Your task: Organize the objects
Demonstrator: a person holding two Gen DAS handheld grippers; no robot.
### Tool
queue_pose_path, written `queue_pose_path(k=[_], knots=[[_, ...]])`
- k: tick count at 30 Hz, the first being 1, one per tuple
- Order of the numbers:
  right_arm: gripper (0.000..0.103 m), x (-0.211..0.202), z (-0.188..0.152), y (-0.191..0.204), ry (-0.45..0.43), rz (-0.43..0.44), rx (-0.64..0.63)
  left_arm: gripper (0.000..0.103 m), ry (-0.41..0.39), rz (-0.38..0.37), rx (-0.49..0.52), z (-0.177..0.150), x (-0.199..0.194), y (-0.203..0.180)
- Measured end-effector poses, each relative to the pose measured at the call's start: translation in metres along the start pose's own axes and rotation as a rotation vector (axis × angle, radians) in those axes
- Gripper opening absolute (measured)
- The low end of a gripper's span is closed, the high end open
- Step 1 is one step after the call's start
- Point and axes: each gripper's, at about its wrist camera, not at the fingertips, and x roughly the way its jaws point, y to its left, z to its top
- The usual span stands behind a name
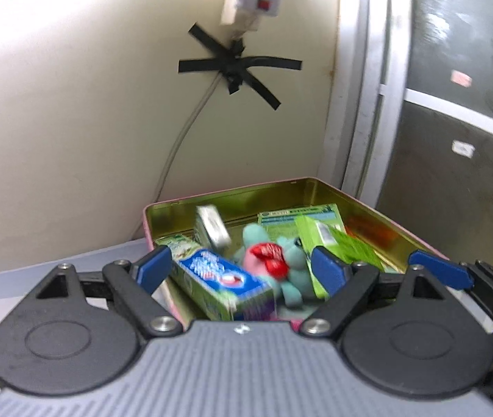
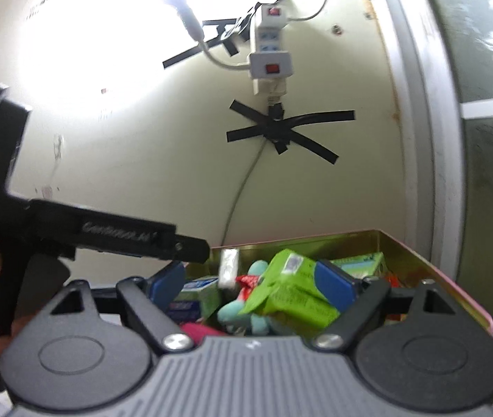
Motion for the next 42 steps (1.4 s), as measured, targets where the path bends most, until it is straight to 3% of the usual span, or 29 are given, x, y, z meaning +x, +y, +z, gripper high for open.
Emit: queue_pose_path(k=[4,12,18,24,35,42], knots=[[0.085,-0.035,-0.015,0.000,-0.024,-0.011,0.069,0.090,-0.011,0.035,0.037,-0.018,-0.027,-0.009],[0.086,-0.078,-0.035,0.004,0.003,-0.035,0.113,0.091,0.049,0.085,0.037,-0.052,-0.057,-0.013],[0.097,-0.104,-0.032,0.010,-0.028,-0.031,0.145,0.092,0.049,0.136,0.044,-0.066,-0.078,-0.014],[0.103,-0.118,-0.027,0.025,-0.036,-0.014,0.140,0.103,0.053,0.202,0.040,-0.074,-0.096,-0.013],[0.103,-0.117,-0.027,0.041,0.072,0.026,0.205,0.103,0.068,0.251,0.016,-0.090,-0.122,-0.003],[0.103,-0.120,-0.028,0.051,0.070,0.054,0.193,0.103,0.082,0.273,0.016,-0.096,-0.125,-0.003]])
